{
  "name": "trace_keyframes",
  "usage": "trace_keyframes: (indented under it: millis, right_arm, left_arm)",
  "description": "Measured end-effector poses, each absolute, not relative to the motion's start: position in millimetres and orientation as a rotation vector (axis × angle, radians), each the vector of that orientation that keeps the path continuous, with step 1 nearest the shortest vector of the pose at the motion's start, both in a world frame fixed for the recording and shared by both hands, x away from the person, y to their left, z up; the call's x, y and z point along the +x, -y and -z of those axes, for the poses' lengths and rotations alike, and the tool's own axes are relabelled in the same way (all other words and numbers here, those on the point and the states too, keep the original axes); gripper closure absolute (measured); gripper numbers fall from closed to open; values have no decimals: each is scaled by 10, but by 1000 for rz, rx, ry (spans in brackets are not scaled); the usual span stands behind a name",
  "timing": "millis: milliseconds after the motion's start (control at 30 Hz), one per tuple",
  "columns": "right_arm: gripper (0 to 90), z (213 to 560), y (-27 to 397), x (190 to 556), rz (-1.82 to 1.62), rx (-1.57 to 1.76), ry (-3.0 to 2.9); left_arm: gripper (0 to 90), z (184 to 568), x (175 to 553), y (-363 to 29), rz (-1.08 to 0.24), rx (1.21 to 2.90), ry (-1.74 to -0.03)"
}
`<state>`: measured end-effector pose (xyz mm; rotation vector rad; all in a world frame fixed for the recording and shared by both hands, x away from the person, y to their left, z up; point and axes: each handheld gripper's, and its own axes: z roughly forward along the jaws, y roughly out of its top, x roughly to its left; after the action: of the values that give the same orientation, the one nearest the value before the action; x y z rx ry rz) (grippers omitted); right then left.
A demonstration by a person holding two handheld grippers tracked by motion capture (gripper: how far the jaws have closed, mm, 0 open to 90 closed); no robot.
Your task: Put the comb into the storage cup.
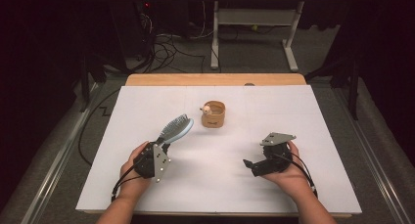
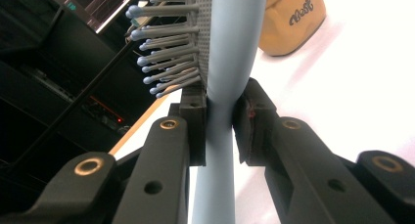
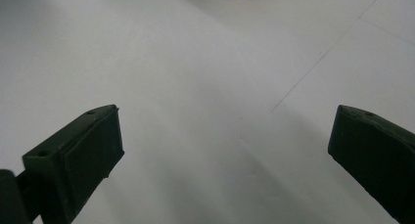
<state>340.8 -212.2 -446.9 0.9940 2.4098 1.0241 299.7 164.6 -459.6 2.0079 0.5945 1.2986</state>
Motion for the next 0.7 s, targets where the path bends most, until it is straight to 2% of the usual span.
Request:
trace_keyframes:
  millis: [700]
  right_arm:
    - [3,4572,2239,3220,-1257,1027,-2165]
  left_arm:
    - [766,4521,3074,-1850,-1044,1892,-757]
